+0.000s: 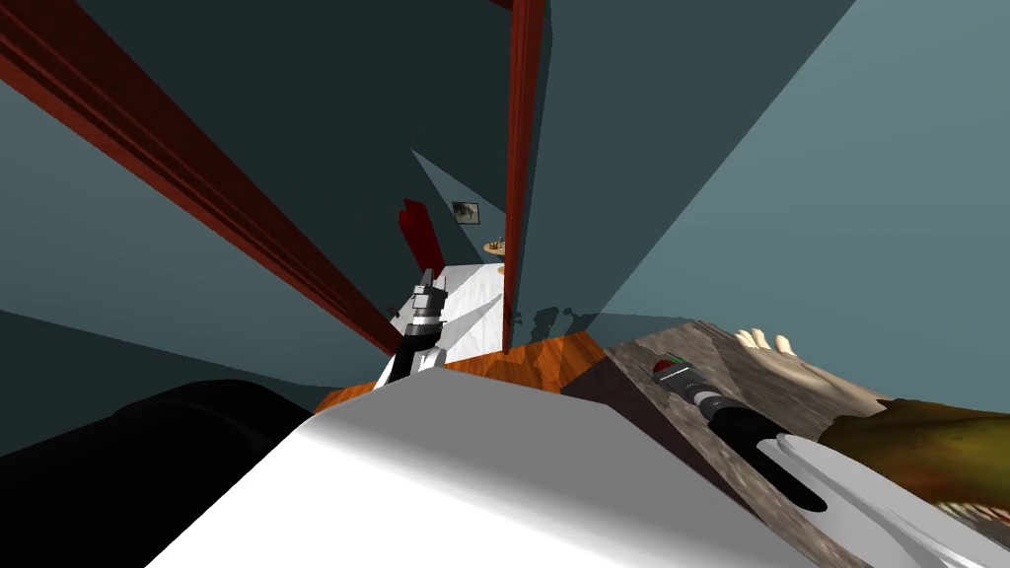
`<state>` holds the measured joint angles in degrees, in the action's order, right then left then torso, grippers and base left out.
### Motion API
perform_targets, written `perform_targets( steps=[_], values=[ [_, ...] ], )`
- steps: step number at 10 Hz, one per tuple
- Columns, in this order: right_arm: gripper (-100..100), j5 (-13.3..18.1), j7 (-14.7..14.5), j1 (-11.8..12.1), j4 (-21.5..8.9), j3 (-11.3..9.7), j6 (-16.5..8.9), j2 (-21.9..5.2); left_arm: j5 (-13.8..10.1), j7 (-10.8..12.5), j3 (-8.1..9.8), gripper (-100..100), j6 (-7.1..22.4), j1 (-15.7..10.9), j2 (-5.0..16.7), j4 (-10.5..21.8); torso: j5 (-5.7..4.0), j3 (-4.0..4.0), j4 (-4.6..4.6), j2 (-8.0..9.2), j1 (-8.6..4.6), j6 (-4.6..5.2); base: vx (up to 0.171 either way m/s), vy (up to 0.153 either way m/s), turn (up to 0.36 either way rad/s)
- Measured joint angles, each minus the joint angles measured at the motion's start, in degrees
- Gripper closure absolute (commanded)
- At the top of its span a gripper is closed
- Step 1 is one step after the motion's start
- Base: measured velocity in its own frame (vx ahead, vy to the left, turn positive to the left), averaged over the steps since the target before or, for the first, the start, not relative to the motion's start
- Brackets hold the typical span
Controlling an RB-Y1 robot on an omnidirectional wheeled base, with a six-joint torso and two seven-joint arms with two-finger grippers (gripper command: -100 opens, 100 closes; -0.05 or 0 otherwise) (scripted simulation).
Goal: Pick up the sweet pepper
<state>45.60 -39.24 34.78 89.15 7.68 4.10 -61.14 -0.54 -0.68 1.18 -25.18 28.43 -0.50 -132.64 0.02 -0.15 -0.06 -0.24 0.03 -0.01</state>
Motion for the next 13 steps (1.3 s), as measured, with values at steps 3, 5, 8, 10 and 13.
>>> perform_targets(
  steps=[3,5,8,10,13],
  values=[
    [-100,0.7,-0.7,-0.2,-1.4,0.1,-0.3,-0.8,0.0,0.0,0.0,0,0.0,0.0,0.0,0.0,-0.03,0.11,0.04,0.19,-0.1,0.0,-0.022,-0.014,0.04],
    [-100,-0.2,-0.7,-3.4,-4.9,-2.7,0.3,-0.2,0.0,0.0,0.0,0,0.0,0.0,0.0,0.0,-0.08,0.4,0.15,0.69,-0.26,0.01,-0.111,-0.03,0.045],
    [-100,-0.6,-1.0,-8.4,-9.5,-5.7,0.3,0.8,0.0,0.0,0.0,0,0.0,0.0,0.0,0.0,-0.06,0.29,0.11,0.51,-0.14,-0.04,-0.071,-0.011,0.076],
    [-100,-1.1,-0.9,-11.7,-12.6,-8.1,0.1,0.9,0.0,0.0,0.0,0,0.0,0.0,0.0,0.0,-0.25,0.26,0.02,0.52,-0.31,0.12,-0.04,-0.013,-0.025],
    [-100,-2.1,-0.8,-17.2,-17.3,-11.9,-0.1,1.2,0.0,0.0,0.0,0,0.0,0.0,0.0,0.0,-0.58,0.23,-0.11,0.62,-0.47,0.07,-0.1,-0.028,0.075]
  ],
)
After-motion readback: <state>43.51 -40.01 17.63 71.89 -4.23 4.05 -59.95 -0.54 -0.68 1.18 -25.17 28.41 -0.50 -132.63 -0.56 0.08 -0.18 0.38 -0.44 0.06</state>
